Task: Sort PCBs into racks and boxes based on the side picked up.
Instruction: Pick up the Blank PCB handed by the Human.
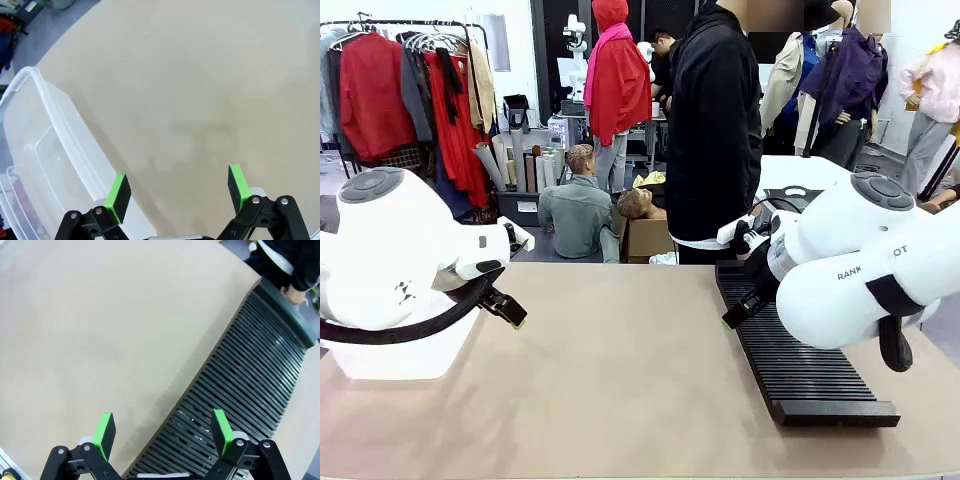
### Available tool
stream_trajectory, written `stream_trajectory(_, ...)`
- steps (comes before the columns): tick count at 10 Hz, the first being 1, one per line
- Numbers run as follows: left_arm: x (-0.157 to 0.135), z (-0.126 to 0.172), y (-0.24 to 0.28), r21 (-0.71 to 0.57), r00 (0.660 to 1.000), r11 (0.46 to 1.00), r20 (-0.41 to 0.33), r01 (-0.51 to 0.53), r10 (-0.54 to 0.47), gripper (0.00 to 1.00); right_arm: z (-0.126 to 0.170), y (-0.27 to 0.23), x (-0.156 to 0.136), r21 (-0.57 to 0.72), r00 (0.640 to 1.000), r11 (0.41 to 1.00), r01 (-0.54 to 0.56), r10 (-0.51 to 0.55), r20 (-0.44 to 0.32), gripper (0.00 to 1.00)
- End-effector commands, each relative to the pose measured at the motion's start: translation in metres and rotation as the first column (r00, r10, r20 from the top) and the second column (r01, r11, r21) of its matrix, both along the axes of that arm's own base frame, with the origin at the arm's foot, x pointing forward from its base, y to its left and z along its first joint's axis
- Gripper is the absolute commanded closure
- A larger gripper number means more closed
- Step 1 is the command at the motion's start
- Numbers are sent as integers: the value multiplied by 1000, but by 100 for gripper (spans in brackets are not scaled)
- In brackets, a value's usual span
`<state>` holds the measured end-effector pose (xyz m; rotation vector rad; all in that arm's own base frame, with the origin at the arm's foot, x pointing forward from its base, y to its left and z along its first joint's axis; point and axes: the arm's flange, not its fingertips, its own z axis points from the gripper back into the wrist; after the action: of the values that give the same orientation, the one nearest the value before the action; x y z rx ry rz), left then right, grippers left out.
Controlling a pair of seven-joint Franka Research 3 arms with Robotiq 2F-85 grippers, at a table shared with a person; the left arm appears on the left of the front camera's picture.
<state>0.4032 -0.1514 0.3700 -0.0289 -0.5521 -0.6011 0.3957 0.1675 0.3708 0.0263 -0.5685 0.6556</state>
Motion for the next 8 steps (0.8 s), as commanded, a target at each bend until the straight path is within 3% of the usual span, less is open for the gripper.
stream_trajectory(1,0,0,0,0,1000,1000,0,0,0,0,0,0,0,0,1000,1000,0,0,0,0)
stream_trajectory(8,0,0,0,0,1000,1000,0,0,0,0,0,0,0,0,1000,1000,0,0,0,0)
